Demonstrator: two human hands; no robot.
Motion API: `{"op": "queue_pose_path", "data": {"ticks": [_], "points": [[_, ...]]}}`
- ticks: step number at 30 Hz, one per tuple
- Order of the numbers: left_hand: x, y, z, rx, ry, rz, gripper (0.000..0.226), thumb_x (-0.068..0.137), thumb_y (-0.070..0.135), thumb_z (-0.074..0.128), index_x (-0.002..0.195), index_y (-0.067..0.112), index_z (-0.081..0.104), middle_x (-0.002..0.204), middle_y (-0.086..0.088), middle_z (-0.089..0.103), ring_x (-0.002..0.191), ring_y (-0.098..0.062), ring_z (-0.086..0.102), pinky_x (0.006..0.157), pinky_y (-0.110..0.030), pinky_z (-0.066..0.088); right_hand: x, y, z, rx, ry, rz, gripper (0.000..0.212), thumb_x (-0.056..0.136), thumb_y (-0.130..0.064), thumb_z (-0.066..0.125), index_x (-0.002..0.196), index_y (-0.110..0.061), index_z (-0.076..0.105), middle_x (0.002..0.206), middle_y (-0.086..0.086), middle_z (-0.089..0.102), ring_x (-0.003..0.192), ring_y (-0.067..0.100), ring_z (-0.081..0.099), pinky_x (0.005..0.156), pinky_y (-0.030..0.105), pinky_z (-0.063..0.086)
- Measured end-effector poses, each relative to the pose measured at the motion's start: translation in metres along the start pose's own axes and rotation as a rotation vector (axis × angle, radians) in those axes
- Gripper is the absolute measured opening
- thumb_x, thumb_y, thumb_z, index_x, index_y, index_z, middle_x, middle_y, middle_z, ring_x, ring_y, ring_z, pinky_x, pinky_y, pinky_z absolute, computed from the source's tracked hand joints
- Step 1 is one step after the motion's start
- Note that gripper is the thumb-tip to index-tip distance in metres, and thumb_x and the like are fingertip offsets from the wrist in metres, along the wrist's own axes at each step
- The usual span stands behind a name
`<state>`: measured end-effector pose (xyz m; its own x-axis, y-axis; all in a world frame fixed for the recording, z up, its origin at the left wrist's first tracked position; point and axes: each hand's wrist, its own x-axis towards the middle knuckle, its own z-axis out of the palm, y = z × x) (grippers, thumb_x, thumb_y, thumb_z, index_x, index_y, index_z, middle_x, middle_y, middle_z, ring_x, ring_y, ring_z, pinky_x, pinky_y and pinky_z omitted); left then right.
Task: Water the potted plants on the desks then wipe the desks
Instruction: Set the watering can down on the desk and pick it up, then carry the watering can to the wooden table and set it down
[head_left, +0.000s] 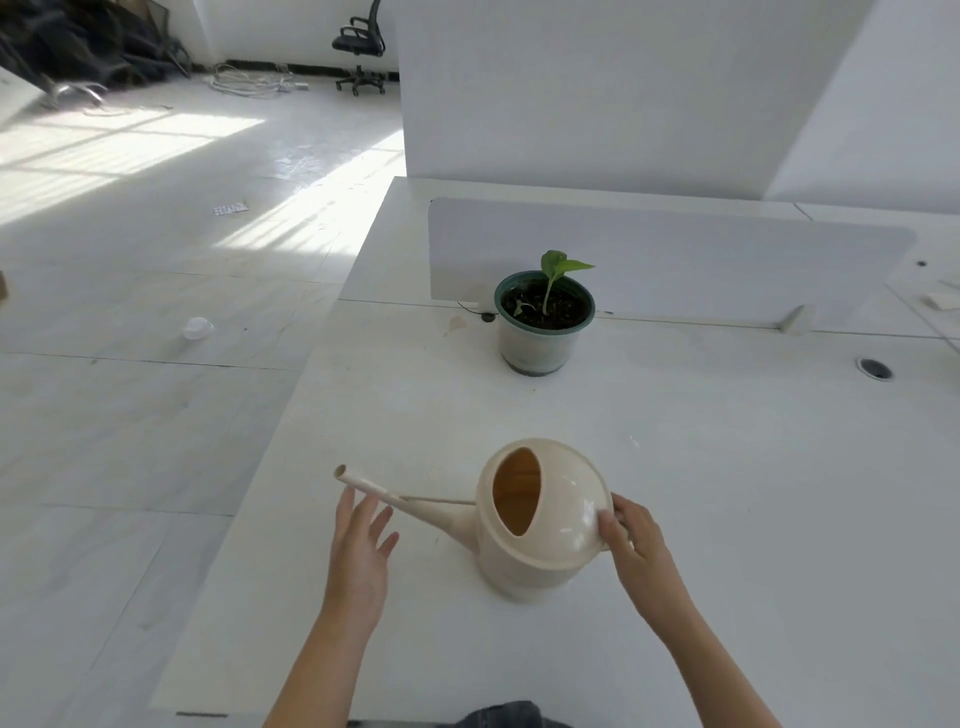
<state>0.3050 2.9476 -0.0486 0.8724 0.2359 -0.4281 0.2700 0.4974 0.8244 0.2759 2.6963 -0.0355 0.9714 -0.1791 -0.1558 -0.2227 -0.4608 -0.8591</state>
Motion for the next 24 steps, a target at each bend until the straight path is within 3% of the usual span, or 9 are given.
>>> {"op": "queue_pose_path", "data": {"ticks": [2, 6, 10, 14, 17, 24], "points": [[0.001, 0.0, 0.008, -0.023, -0.063, -0.003, 0.023, 0.096, 0.021, 0.039, 0.118, 0.023, 0.047, 0.108, 0.001, 0.056, 0.109, -0.022, 0.049, 0.083, -0.032, 0.039, 0.002, 0.006, -0.002, 0.047, -0.02, 0.074, 0.043, 0.085, -0.047, 0.048, 0.118, -0.02, 0.053, 0.116, 0.001, 0.055, 0.11, 0.016, 0.051, 0.094, 0.033, 0.04], [-0.003, 0.002, 0.016, -0.047, -0.16, -0.034, 0.044, 0.097, 0.02, 0.038, 0.14, 0.013, 0.031, 0.102, -0.008, 0.06, 0.091, -0.021, 0.057, 0.081, -0.037, 0.044, 0.009, 0.006, -0.011, 0.069, -0.074, 0.149, 0.038, 0.085, -0.047, 0.052, 0.101, -0.013, 0.055, 0.096, 0.001, 0.059, 0.097, 0.019, 0.057, 0.077, 0.026, 0.042], [0.0, 0.004, 0.014, -0.029, -0.19, -0.048, 0.037, 0.096, 0.021, 0.038, 0.133, 0.017, 0.036, 0.102, -0.008, 0.061, 0.091, -0.022, 0.057, 0.078, -0.037, 0.045, 0.014, -0.001, -0.015, 0.045, -0.109, 0.185, 0.067, 0.056, -0.072, 0.048, 0.08, -0.01, 0.048, 0.08, 0.003, 0.047, 0.077, 0.015, 0.045, 0.069, 0.029, 0.034], [0.003, 0.008, 0.013, -0.061, -0.222, -0.073, 0.021, 0.096, 0.02, 0.038, 0.117, 0.017, 0.041, 0.099, -0.009, 0.06, 0.088, -0.023, 0.056, 0.078, -0.037, 0.044, 0.015, -0.006, -0.016, 0.046, -0.137, 0.178, 0.068, 0.05, -0.073, 0.047, 0.077, -0.011, 0.043, 0.079, 0.003, 0.04, 0.074, 0.014, 0.038, 0.064, 0.027, 0.03], [0.007, 0.017, 0.018, -0.076, -0.25, -0.07, 0.019, 0.097, 0.02, 0.036, 0.115, 0.017, 0.043, 0.101, -0.011, 0.058, 0.088, -0.025, 0.056, 0.079, -0.038, 0.045, 0.013, -0.012, -0.016, 0.13, -0.066, 0.167, 0.062, 0.05, -0.069, 0.052, 0.071, -0.012, 0.04, 0.072, 0.001, 0.036, 0.069, 0.013, 0.034, 0.061, 0.026, 0.027], [-0.004, 0.054, 0.06, -0.039, -0.419, 0.005, 0.025, 0.097, 0.023, 0.034, 0.119, 0.018, 0.043, 0.102, -0.01, 0.061, 0.09, -0.026, 0.058, 0.084, -0.04, 0.045, -0.017, -0.037, -0.048, 0.301, 0.101, 0.122, 0.06, 0.045, -0.066, 0.056, 0.072, -0.012, 0.052, 0.072, 0.0, 0.053, 0.074, 0.016, 0.052, 0.071, 0.025, 0.04]]}}
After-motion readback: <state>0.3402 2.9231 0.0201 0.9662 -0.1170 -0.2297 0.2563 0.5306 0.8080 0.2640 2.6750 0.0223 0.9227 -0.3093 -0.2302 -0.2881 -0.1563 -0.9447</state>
